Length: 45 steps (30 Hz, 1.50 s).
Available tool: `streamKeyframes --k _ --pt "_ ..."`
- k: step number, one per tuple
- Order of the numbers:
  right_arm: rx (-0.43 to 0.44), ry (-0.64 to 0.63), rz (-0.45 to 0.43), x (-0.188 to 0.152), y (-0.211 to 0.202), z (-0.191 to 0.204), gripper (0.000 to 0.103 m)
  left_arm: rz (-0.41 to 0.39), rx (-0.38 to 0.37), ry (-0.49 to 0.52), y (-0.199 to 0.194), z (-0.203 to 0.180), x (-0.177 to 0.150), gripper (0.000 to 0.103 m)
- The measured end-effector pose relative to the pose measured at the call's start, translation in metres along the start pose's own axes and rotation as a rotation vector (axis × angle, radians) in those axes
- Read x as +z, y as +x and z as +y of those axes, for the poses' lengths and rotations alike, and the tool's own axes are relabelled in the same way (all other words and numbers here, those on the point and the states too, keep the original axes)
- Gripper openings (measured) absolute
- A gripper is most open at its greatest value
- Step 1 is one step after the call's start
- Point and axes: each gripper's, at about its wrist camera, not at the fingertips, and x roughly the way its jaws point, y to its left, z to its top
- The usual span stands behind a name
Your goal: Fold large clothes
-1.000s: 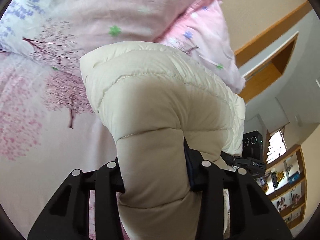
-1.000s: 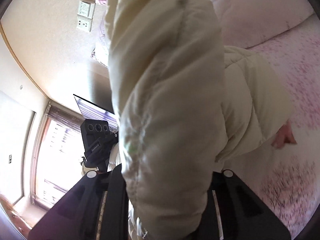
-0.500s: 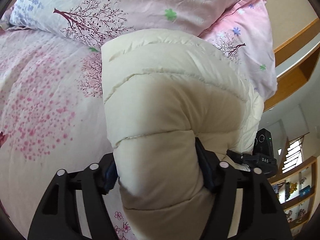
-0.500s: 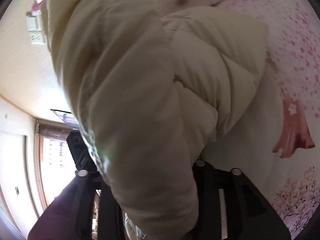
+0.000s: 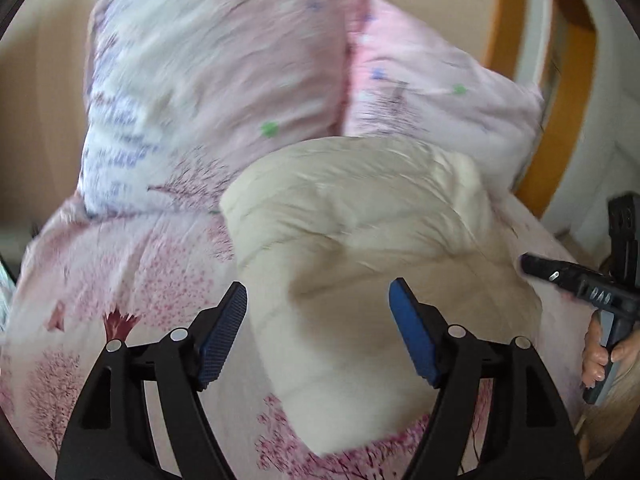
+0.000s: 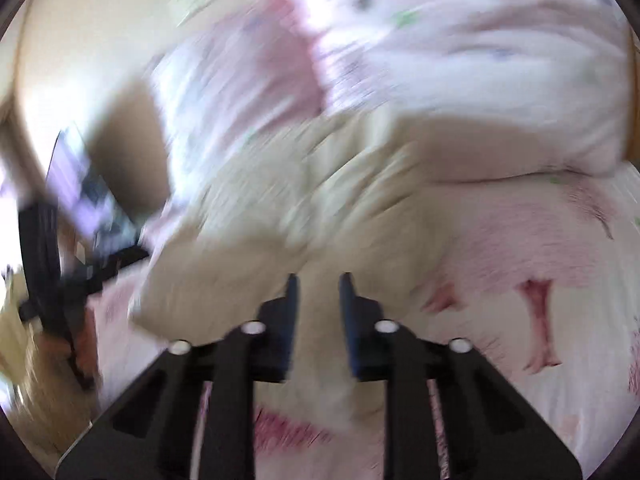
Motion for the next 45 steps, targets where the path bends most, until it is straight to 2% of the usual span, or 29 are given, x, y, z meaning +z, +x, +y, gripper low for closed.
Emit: streamKeyframes --k 2,5,9,11,13,14,15,16,17,18,20,22,23,24,25,27,30,32,35,36,37,38,40,42,45 --pt "-0.023 -0.053 0.051 -0.008 0.011 0.017 0.016 0.031 -0.019 0.033 0.001 -0.015 -0.006 0.074" --pt "-0.075 -0.034 0.133 -0.01 0.039 0.025 0.016 0.095 -0.018 0.077 0.018 -0.026 -0.016 0.075" --pt "-0.047 0.027 0.173 -0.026 0.065 0.005 0.016 0.167 0.007 0.094 0.042 -0.026 -0.029 0.078" --pt "-0.036 0.027 0.202 -0.025 0.059 0.002 0.016 0.184 0.029 0.094 0.05 -0.025 -0.033 0.082" --pt "0.002 0.062 0.224 -0.015 0.051 -0.004 0.02 0.182 0.036 0.09 0.049 -0.024 -0.033 0.082" --pt "0.053 0.118 0.191 -0.002 0.042 -0.01 0.028 0.175 0.037 0.094 0.047 -0.024 -0.033 0.084" --pt "0.083 0.17 0.131 0.005 0.032 -0.018 0.045 0.17 0.039 0.099 0.045 -0.024 -0.033 0.086" --pt "0.085 0.222 0.065 0.016 0.023 -0.027 0.056 0.167 0.044 0.105 0.044 -0.024 -0.033 0.088" --pt "0.053 0.286 -0.008 0.028 0.013 -0.041 0.069 0.167 0.05 0.107 0.044 -0.024 -0.033 0.089" --pt "0.009 0.332 -0.052 0.039 0.009 -0.053 0.07 0.167 0.051 0.106 0.044 -0.024 -0.033 0.089" --pt "-0.051 0.397 -0.058 0.061 0.022 -0.07 0.069 0.168 0.052 0.102 0.044 -0.025 -0.033 0.091" --pt "-0.055 0.456 -0.041 0.069 0.037 -0.084 0.067 0.168 0.054 0.1 0.044 -0.025 -0.033 0.093" --pt "-0.038 0.485 -0.033 0.072 0.044 -0.092 0.047 0.169 0.055 0.096 0.044 -0.025 -0.032 0.093" --pt "-0.004 0.492 -0.027 0.072 0.049 -0.096 0.018 0.168 0.052 0.087 0.044 -0.025 -0.031 0.094" --pt "0.01 0.487 -0.015 0.077 0.06 -0.095 0.014 0.165 0.049 0.08 0.043 -0.025 -0.031 0.096" --pt "-0.079 0.5 0.001 0.081 0.078 -0.099 0.01 0.156 0.039 0.064 0.042 -0.025 -0.031 0.1" --pt "-0.158 0.563 0.072 0.074 0.097 -0.108 0.01 0.126 0.021 0.046 0.037 -0.028 -0.028 0.102" --pt "-0.186 0.545 0.113 0.074 0.11 -0.105 0.014 0.111 0.024 0.044 0.033 -0.031 -0.026 0.102" --pt "-0.212 0.497 0.108 0.079 0.096 -0.096 0.024 0.123 0.069 0.047 0.031 -0.034 -0.026 0.102" --pt "-0.217 0.483 0.072 0.079 0.082 -0.091 0.034 0.119 0.088 0.044 0.028 -0.035 -0.027 0.102" --pt "-0.212 0.471 0.045 0.077 0.07 -0.09 0.039 0.116 0.101 0.041 0.026 -0.035 -0.028 0.102" --pt "-0.192 0.444 0.004 0.072 0.052 -0.083 0.04 0.115 0.114 0.037 0.024 -0.034 -0.029 0.102" --pt "-0.147 0.388 -0.022 0.063 0.031 -0.071 0.04 0.108 0.135 0.023 0.016 -0.034 -0.032 0.102" --pt "-0.087 0.308 -0.014 0.043 0.012 -0.049 0.037 0.103 0.147 0.015 0.01 -0.034 -0.035 0.102" --pt "-0.057 0.227 0.002 0.023 -0.01 -0.026 0.037 0.1 0.189 0.016 -0.001 -0.036 -0.039 0.102"
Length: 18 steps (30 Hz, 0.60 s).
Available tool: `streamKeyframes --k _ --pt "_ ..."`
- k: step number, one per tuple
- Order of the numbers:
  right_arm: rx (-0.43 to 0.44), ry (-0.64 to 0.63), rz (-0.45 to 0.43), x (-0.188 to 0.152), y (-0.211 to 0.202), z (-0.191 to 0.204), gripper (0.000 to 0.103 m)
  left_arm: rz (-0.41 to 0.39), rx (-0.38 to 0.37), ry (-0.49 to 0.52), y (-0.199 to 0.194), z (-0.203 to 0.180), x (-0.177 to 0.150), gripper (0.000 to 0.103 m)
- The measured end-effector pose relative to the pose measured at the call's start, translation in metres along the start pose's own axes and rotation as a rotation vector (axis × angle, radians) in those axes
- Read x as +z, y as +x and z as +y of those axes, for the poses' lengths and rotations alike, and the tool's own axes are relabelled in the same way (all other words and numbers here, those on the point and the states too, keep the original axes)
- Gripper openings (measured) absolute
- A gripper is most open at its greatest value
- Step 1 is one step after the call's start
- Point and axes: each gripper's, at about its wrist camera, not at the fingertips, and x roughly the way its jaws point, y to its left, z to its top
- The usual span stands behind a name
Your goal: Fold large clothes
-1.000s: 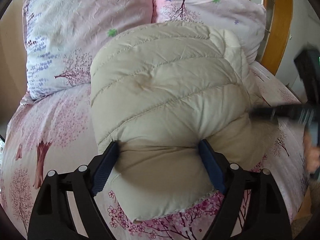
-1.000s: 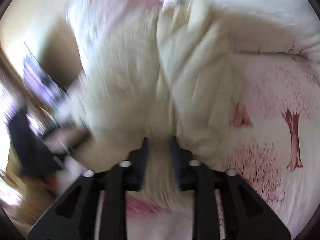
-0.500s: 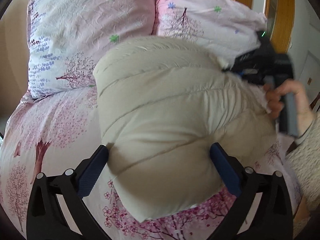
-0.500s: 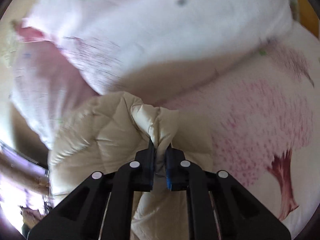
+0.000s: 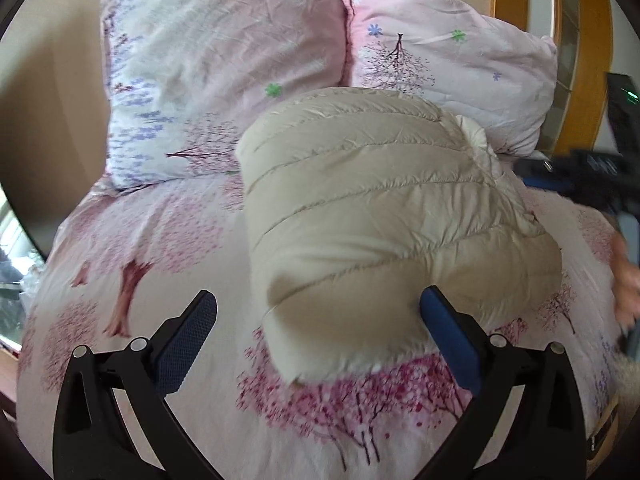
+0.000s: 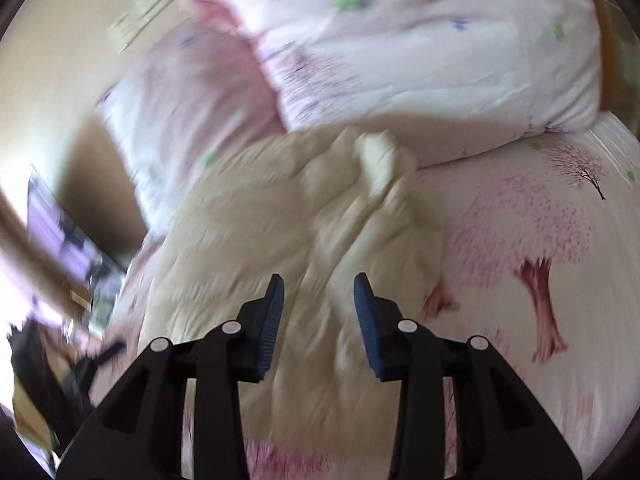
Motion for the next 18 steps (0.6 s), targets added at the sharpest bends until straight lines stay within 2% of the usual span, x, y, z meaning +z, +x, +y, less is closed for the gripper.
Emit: streamKeyframes --k 2,5,9,15,17,18 --pt "-0.006 -0.056 0.008 -0.018 -0.007 0.011 0.037 0.008 -0.005 -0.012 -0.008 0.001 -0.006 0.102" --pt "-0.03 -0.106 0.032 -0.042 0.005 0.025 0.037 0.023 -0.014 -0.024 -0.014 0.001 -0.014 0.102" --pt "-0.125 -0.11 0.091 -0.054 0.039 0.024 0.041 0.023 0.059 -0.015 -0.017 -0.002 -0.023 0.102" --pt "-0.125 -0.077 0.105 -0.064 0.053 0.017 0.044 0.059 0.105 -0.037 -0.015 -0.004 -0.036 0.102" --pt "-0.125 -0.056 0.091 -0.066 0.047 0.017 0.051 0.065 0.108 -0.042 -0.015 -0.005 -0.04 0.102" --pt "-0.135 -0.049 0.08 -0.068 0.043 0.021 0.061 0.067 0.105 -0.047 -0.016 -0.006 -0.043 0.102"
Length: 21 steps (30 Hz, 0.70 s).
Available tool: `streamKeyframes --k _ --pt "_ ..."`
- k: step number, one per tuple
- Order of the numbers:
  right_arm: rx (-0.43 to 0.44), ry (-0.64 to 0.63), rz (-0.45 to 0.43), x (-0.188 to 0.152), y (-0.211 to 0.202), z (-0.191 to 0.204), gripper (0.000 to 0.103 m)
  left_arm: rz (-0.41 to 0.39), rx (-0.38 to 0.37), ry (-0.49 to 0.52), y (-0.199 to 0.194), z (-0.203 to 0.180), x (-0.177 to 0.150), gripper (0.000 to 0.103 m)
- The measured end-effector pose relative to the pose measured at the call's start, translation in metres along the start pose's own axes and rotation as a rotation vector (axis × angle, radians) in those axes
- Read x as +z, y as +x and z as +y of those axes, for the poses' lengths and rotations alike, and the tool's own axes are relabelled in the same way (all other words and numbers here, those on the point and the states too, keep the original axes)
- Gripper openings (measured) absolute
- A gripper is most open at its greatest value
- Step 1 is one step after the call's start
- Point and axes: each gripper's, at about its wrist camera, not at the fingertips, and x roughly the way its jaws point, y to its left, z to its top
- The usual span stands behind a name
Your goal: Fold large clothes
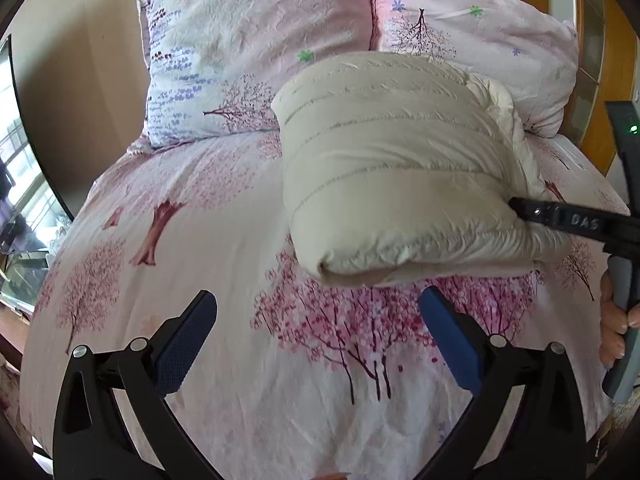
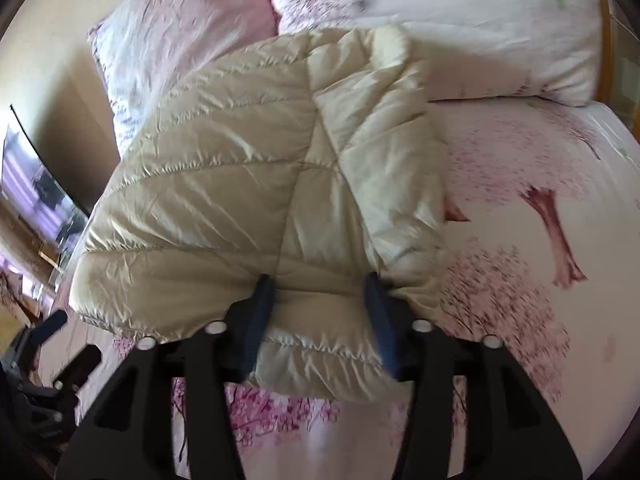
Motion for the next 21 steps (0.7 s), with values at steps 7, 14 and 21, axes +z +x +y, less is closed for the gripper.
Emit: streamKeyframes --k 7,14,21 --pt "-0.095 -0.034 -0.134 -0.016 -0.045 0.016 0.099 0.028 -0.025 -0.023 -0.004 -0.002 -0.016 0.102" --pt "-0.12 -0.04 -0.202 -0.032 -0.079 0.018 0.101 0.038 -0.061 -0.085 -0.012 0.006 -0.029 0.102" --pt "-0.12 -0.075 -0.115 -0.053 -0.078 0.023 0.101 0.099 -0.02 -0.101 -0.011 0.011 -0.033 0.102"
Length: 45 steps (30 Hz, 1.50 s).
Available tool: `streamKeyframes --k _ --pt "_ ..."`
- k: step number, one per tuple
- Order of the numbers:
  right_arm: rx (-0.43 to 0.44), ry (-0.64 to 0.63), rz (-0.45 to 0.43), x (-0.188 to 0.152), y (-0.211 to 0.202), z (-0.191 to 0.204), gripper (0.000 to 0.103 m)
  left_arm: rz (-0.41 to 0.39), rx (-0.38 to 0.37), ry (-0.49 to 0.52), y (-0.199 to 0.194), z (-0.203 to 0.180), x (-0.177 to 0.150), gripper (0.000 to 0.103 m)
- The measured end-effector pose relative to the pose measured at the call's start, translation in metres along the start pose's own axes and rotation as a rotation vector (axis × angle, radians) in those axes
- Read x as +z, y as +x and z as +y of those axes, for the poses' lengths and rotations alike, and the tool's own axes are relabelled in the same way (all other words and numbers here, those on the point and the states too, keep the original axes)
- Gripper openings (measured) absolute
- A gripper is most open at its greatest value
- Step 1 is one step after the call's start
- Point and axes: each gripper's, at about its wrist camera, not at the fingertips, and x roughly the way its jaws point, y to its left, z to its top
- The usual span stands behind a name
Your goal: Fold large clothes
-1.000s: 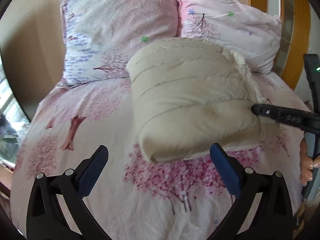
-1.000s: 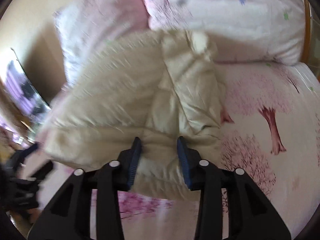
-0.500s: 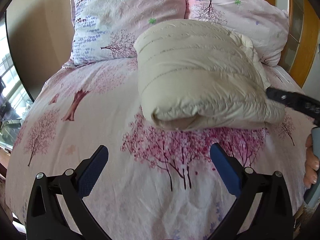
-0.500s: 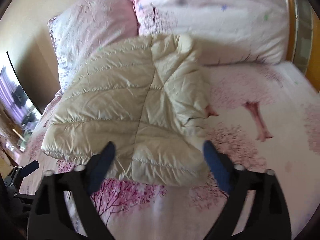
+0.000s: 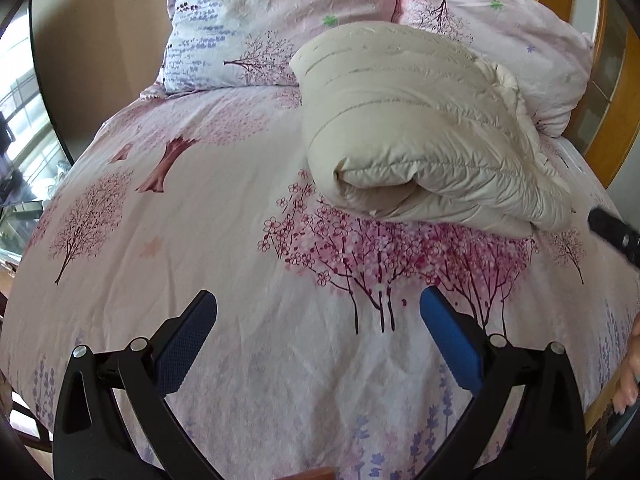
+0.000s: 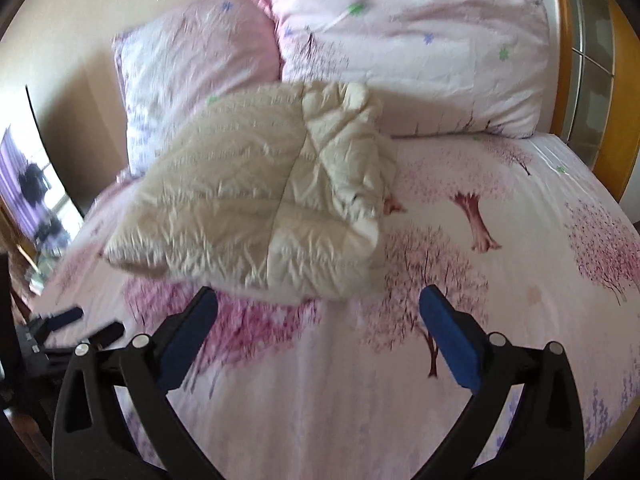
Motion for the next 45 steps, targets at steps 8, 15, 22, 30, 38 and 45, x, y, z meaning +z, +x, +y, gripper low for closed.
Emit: streamKeyframes --k 8,15,22,30,38,45 --pt "-0.042 -0.079 0.12 -0.017 0.019 0.019 0.101 0.037 0.026 0.03 0.005 -0.008 0.003 0.102" --pt "-0.061 -0.1 0.138 -0.021 0.024 0.022 0.101 0.055 0.022 0.024 0.009 -0.006 0.005 0.102" --pt "-0.066 -0.095 0.148 -0.021 0.026 0.02 0.101 0.064 0.016 0.022 0.013 -0.006 0.006 0.102" --pt "-0.071 -0.09 0.162 -0.021 0.03 0.017 0.101 0.072 0.016 0.02 0.016 -0.008 0.007 0.102" --pt "-0.07 -0.079 0.17 -0.022 0.034 0.014 0.101 0.082 0.016 0.023 0.02 -0.011 0.007 0.102" --pt "-0.065 -0.074 0.177 -0.023 0.037 0.014 0.101 0.085 0.019 0.019 0.022 -0.01 0.007 0.102"
